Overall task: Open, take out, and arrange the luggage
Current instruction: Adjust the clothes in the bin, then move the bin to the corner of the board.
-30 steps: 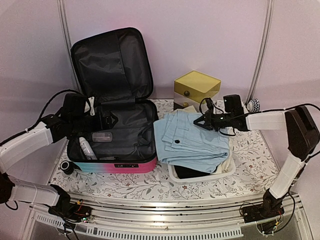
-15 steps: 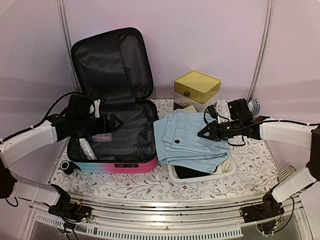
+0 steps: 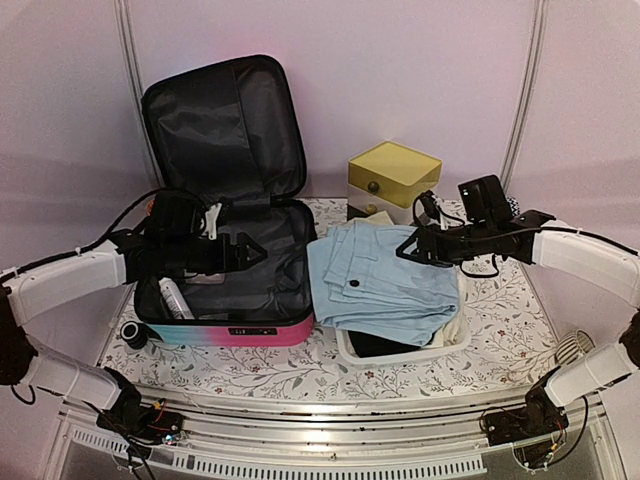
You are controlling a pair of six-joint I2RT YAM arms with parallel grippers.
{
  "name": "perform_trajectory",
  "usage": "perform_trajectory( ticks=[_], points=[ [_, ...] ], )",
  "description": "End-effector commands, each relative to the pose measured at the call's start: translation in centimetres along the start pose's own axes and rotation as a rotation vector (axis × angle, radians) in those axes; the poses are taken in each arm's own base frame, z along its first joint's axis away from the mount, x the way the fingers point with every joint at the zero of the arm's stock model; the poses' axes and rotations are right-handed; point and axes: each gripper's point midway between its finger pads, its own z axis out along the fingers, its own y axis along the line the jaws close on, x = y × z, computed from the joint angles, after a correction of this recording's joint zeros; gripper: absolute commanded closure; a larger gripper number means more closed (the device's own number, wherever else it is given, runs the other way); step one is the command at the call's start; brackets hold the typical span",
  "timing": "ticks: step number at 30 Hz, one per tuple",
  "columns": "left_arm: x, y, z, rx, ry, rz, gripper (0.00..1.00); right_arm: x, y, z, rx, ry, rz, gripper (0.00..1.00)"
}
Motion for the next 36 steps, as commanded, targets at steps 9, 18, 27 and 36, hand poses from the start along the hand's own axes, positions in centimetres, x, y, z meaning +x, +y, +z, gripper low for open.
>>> perform_trajectory(
  ticks=[9, 18, 27, 36],
  points=[
    [-0.5, -2.1, 0.4, 0.038, -0.010, 0.029, 0.05, -2.0, 4.0, 5.3, -0.279, 0.000, 0.027, 0.58],
    [-0.4, -1.5, -0.2, 0.008, -0.020, 0.039, 0.04, 3.9, -4.6, 10.3, -0.295, 0.104, 0.322, 0.98],
    [-0.5, -1.8, 0.1, 0.015, -0.011, 0.036, 0.04, 6.6, -12.8, 2.9, -0.181, 0.027, 0.489, 0.98],
    [-1.1, -1.9, 0.0, 0.011, -0.030, 0.047, 0.04, 4.4, -15.1, -4.1, -0.109, -0.034, 0.368, 0.97]
  ],
)
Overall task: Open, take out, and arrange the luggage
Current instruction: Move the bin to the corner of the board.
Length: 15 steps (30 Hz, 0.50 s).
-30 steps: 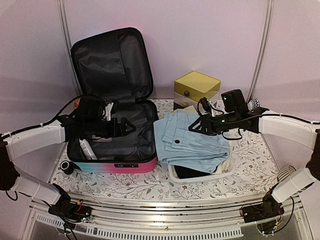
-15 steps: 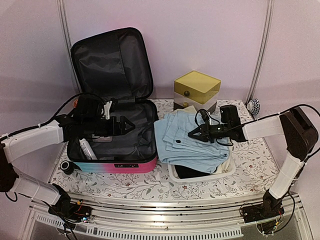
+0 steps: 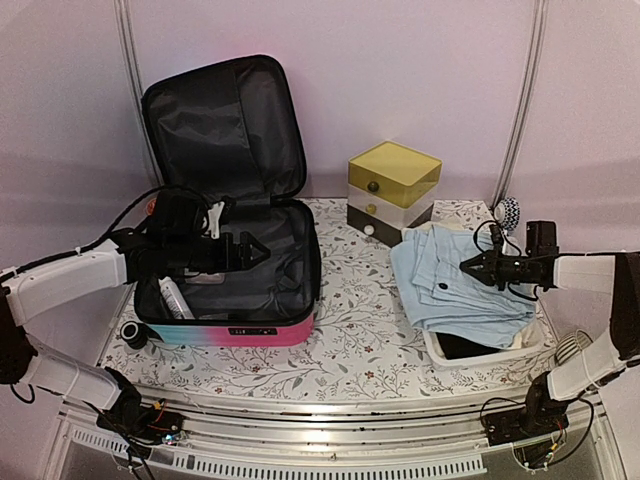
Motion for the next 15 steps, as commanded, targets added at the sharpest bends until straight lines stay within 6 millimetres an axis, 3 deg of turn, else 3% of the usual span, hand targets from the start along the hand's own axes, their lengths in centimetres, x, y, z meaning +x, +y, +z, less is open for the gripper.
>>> perform_trajectory(
  ticks=[1, 4, 8, 12, 13, 15],
  points=[
    [-1.3, -1.1, -0.2, 0.017, -0.030, 0.031, 0.04, 2.2, 0.5, -0.6, 0.027, 0.123, -0.032, 0.97],
    [-1.5, -1.3, -0.4, 0.016, -0.032, 0.034, 0.04, 0.7, 1.9, -1.1, 0.080, 0.096, -0.078, 0.94],
    [-1.7, -1.2, -1.0, 0.003, -0.044, 0.042, 0.04, -1.0, 6.4, -1.1, 0.247, 0.048, -0.249, 0.90],
    [-1.8, -1.3, -1.5, 0.002, -0.054, 0.044, 0.04, 1.0, 11.7, 0.3, 0.300, 0.066, -0.355, 0.92],
    [-1.8, -1.3, -1.6, 0.001, -0.055, 0.046, 0.04, 2.4, 12.9, 1.1, 0.295, 0.092, -0.376, 0.94],
    [-1.8, -1.2, -1.7, -0.001, -0.058, 0.045, 0.04, 4.3, 13.8, 2.2, 0.317, 0.132, -0.395, 0.96]
  ],
)
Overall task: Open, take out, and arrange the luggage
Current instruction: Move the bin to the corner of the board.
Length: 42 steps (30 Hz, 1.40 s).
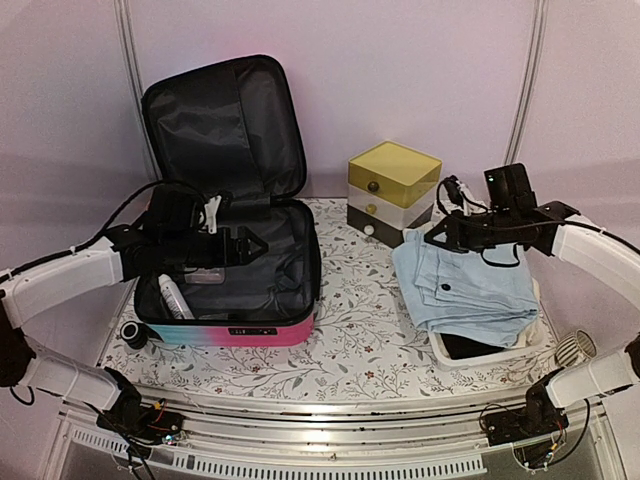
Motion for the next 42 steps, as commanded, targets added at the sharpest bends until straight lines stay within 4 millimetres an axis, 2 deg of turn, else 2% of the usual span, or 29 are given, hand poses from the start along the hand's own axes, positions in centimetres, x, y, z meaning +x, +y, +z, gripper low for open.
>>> perform_trajectory(
  ticks=[1, 3, 7, 10, 13, 17, 20, 23, 25, 27, 29, 32, 33, 34, 36, 39, 42],
  points=[
    [-0.7, -0.8, -0.9, 0.009, -0.025, 0.031, 0.04, 4.1, 1.1, 1.5, 0.174, 0.116, -0.012, 0.97],
    [-0.6, -0.8, -1.0, 0.007, -0.024, 0.033, 0.04, 6.4, 1.5, 2.9, 0.207, 0.184, -0.024, 0.97],
    [-0.6, -0.7, -1.2, 0.000, -0.029, 0.037, 0.04, 9.9, 0.4, 5.3, 0.282, 0.292, -0.041, 0.98],
    [-0.7, -0.6, -1.4, -0.006, -0.032, 0.040, 0.04, 11.4, -1.1, 6.4, 0.328, 0.337, -0.045, 0.98],
    [-0.8, -0.7, -1.5, -0.006, -0.034, 0.042, 0.04, 12.6, -4.1, 6.8, 0.449, 0.371, -0.053, 0.98],
    [-0.6, -0.4, -1.8, -0.020, -0.037, 0.046, 0.04, 13.1, -9.9, 5.1, 0.623, 0.366, 0.019, 0.98],
    [-0.5, -0.2, -1.8, -0.028, -0.039, 0.051, 0.04, 11.1, -14.4, 2.2, 0.774, 0.286, 0.092, 0.98],
    [-0.7, -0.1, -1.8, -0.035, -0.040, 0.057, 0.04, 9.2, -17.0, -0.7, 0.917, 0.214, 0.126, 0.98],
    [-0.9, -0.2, -1.9, -0.038, -0.041, 0.060, 0.04, 8.1, -17.7, -2.0, 0.982, 0.172, 0.127, 0.98],
    [-1.0, -0.2, -1.9, -0.040, -0.043, 0.061, 0.04, 7.0, -17.6, -2.3, 0.991, 0.152, 0.113, 0.98],
    [-1.0, 0.0, -1.9, -0.044, -0.045, 0.062, 0.04, 5.7, -16.4, -1.5, 0.923, 0.147, 0.078, 0.97],
    [-1.0, 0.1, -1.9, -0.053, -0.047, 0.066, 0.03, 3.3, -12.5, 1.3, 0.741, 0.136, -0.057, 0.87],
    [-1.1, 0.2, -1.9, -0.056, -0.052, 0.069, 0.03, 2.9, -11.3, 2.2, 0.706, 0.135, -0.106, 0.83],
    [-1.2, 0.3, -1.9, -0.062, -0.056, 0.072, 0.03, 1.8, -9.7, 3.0, 0.676, 0.114, -0.156, 0.76],
    [-1.4, 0.4, -2.0, -0.071, -0.063, 0.081, 0.03, 0.7, -7.2, 5.2, 0.637, 0.113, -0.253, 0.72],
    [-1.8, 0.8, -2.3, -0.102, -0.073, 0.093, 0.03, -0.4, -4.7, 8.0, 0.633, 0.118, -0.399, 0.71],
    [-2.0, 1.3, -2.8, -0.129, -0.081, 0.102, 0.02, -1.5, -4.2, 10.1, 0.684, 0.127, -0.536, 0.72]
  ],
)
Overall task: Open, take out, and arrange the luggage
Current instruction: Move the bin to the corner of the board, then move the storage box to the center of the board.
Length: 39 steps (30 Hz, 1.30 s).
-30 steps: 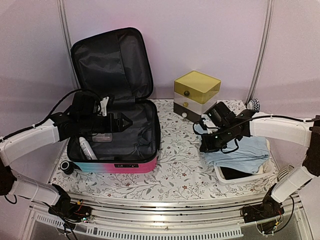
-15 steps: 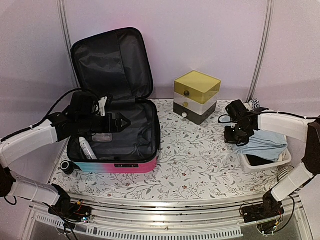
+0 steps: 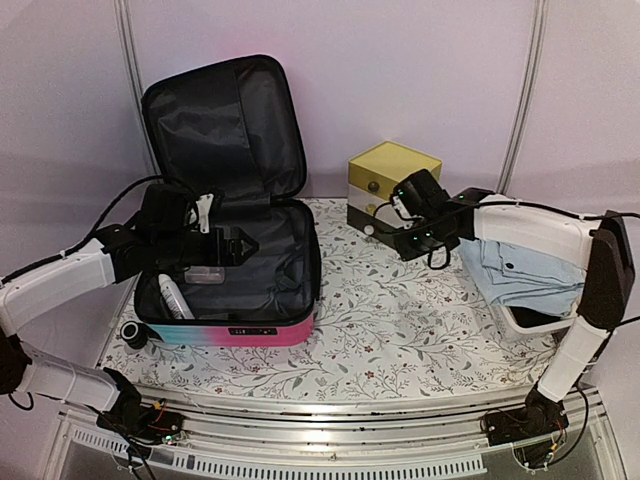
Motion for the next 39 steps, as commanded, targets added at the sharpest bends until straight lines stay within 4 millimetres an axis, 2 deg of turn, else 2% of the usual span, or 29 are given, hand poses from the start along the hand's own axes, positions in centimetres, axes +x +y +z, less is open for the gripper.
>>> perform_trajectory(
  ticks=[1, 4, 7, 11, 14, 19, 22, 24, 26, 28, 35, 39],
  points=[
    [-1.4, 0.4, -1.3, -0.042, -0.043, 0.036, 0.02, -2.3, 1.4, 2.2, 0.098, -0.034, -0.234, 0.73],
    [-1.5, 0.8, -1.8, -0.055, -0.054, 0.041, 0.02, -4.3, 1.8, 2.6, 0.101, -0.070, -0.255, 0.74],
    [-1.5, 1.0, -2.2, -0.058, -0.067, 0.043, 0.02, -6.8, 2.2, 1.6, 0.058, -0.124, -0.222, 0.72],
    [-1.7, 0.8, -2.1, -0.046, -0.072, 0.048, 0.02, -9.7, 1.0, -0.2, 0.025, -0.180, -0.088, 0.58],
    [-1.8, 0.8, -2.0, -0.041, -0.077, 0.046, 0.02, -10.8, -0.8, -1.0, -0.014, -0.183, 0.054, 0.55],
    [-2.1, 0.4, -2.3, -0.021, -0.106, 0.055, 0.02, -11.2, -0.4, -1.1, -0.065, -0.203, 0.070, 0.52],
    [-2.1, 0.3, -2.4, -0.014, -0.106, 0.065, 0.02, -11.4, 0.9, -0.7, -0.096, -0.223, -0.040, 0.54],
    [-2.2, 0.2, -2.3, -0.011, -0.105, 0.070, 0.02, -11.3, 2.5, -0.5, -0.108, -0.248, -0.149, 0.50],
    [-2.3, 0.1, -2.3, -0.004, -0.107, 0.073, 0.02, -10.3, 4.6, -0.4, -0.130, -0.268, -0.330, 0.49],
    [-2.4, -0.1, -2.3, 0.001, -0.109, 0.071, 0.02, -9.2, 5.8, -0.1, -0.098, -0.309, -0.545, 0.48],
    [-2.9, -0.4, -2.6, 0.008, -0.118, 0.064, 0.02, -7.5, 6.9, -0.2, -0.141, -0.482, -0.861, 0.45],
    [-2.9, -0.4, -2.7, 0.006, -0.115, 0.060, 0.02, -6.2, 5.5, 1.5, -0.129, -0.475, -0.967, 0.47]
  ],
)
